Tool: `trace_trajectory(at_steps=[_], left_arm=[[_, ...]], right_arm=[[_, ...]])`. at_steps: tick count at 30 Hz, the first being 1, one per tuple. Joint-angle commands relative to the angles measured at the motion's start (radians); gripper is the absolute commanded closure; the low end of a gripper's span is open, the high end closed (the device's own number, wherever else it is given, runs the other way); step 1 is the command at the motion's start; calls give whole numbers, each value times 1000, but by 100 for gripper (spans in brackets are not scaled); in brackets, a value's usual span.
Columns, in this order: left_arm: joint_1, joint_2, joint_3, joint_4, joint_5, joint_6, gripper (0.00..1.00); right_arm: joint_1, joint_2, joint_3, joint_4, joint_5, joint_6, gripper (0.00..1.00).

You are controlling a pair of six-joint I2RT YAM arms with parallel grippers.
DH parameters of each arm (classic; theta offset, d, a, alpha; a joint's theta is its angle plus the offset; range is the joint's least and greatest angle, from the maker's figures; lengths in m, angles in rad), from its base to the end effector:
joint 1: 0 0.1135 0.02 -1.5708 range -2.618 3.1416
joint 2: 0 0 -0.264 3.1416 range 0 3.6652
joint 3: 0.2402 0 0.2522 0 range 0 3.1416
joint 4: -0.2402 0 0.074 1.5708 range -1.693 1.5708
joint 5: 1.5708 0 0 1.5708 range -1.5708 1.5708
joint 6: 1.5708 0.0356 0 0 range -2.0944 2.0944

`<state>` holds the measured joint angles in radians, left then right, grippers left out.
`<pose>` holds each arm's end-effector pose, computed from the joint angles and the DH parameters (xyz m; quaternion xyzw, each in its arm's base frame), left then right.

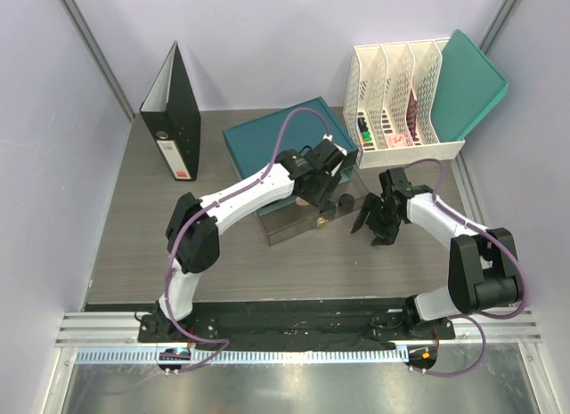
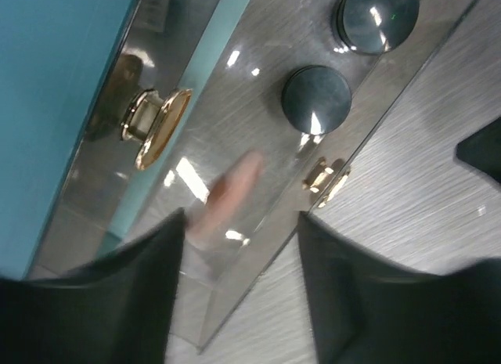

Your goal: Organize the makeup

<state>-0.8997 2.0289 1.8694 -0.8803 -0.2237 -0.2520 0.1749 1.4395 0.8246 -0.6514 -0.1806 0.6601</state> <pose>0.2818 -0.3422 0.2769 0.2774 0.9184 -0.0517 0.2773 0.2479 0.0503 0.1789 0.2232 0.9589 0.1427 0.1019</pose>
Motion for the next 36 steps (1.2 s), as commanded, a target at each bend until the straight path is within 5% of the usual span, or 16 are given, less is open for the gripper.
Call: trace_trajectory(at_steps=[1,9,15,18,19,26,36], left_arm=[[7,30,65,-52,-12,-9,22],[8,-45,83,-26,-49,0,16],[13,-154,115,12,-80,22,28],[39,-174,143,-2,-106,20,70],[54,-177,149,-6,-127,16,100],[169,-165,110,-12,-166,13,100],[265,-76,70,-77,-100,-59,100]], right_arm=[[50,-34,47,-11,62,9,29],[130,-2,111,25,67,-19,30],[192,38,125,70,70,-42,40],[221,59,113,85,75,-54,49],[236,68,111,96,76,-62,56],[274,116,125,160,73,-86,99],[310,185,192,222,165,-143,99]])
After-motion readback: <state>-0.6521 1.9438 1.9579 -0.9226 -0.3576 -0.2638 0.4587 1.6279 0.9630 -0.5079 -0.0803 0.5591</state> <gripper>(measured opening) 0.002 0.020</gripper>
